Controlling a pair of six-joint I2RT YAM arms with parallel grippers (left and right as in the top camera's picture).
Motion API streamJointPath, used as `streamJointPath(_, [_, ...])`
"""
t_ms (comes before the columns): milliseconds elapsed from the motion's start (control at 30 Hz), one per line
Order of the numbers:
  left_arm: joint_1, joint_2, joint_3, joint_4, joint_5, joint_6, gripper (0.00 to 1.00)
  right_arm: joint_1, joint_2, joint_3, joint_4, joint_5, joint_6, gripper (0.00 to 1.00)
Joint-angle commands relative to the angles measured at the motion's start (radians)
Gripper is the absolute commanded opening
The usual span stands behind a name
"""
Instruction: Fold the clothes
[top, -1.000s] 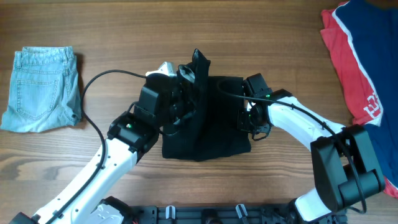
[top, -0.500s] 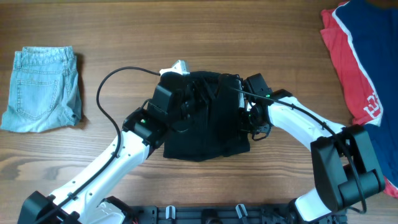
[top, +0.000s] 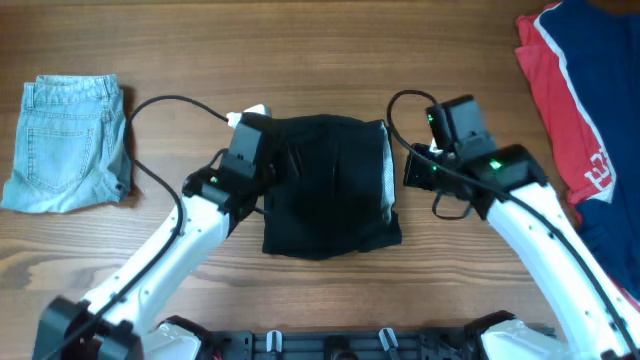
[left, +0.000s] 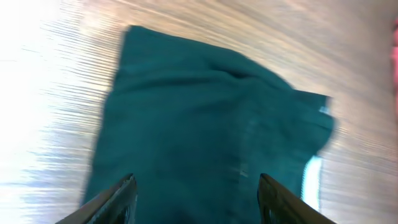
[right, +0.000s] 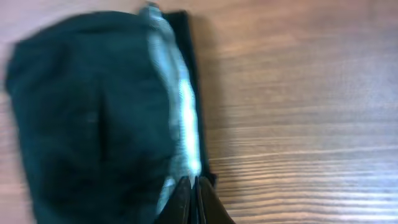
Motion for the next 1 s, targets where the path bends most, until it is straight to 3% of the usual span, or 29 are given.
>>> streamJointPath(0, [0.041, 0.092, 0.011, 0.010, -0.047, 0.051, 0.62, 0.002, 0.030, 0.004, 0.009, -0.267, -0.171, 0.04])
streamJointPath(167, [0.049, 0.225, 0.011, -0.003, -0.019, 0.050, 0.63, 0.003, 0.187, 0.002, 0.003, -0.441, -0.276, 0.04])
streamJointPath(300, [0.048, 0.289, 0.011, -0.045, 0.015, 0.043, 0.60, 0.018, 0.327, 0.002, -0.019, -0.463, -0.307, 0.04])
streamJointPath(400, [0.046, 0.304, 0.011, -0.107, 0.062, 0.043, 0.56, 0.028, 0.409, 0.002, -0.083, -0.382, -0.310, 0.04])
streamJointPath(500, [0.046, 0.304, 0.011, -0.188, 0.144, 0.043, 0.57, 0.029, 0.472, -0.002, -0.169, -0.133, -0.162, 0.05])
streamJointPath(567, [0.046, 0.304, 0.011, -0.241, 0.172, 0.043, 0.57, 0.029, 0.478, -0.011, -0.163, -0.107, -0.134, 0.05])
streamJointPath(733, [0.046, 0.304, 0.011, -0.359, 0.187, 0.043, 0.45, 0.029, 0.478, -0.012, -0.126, -0.106, -0.127, 0.05])
streamJointPath(833, [0.045, 0.303, 0.011, -0.435, 0.190, 0.017, 0.21, 0.029, 0.478, -0.012, -0.103, -0.095, -0.111, 0.05])
streamJointPath(967, [-0.007, 0.240, 0.011, -0.513, 0.186, 0.017, 0.13, 0.010, 0.472, -0.006, -0.098, 0.070, 0.007, 0.05])
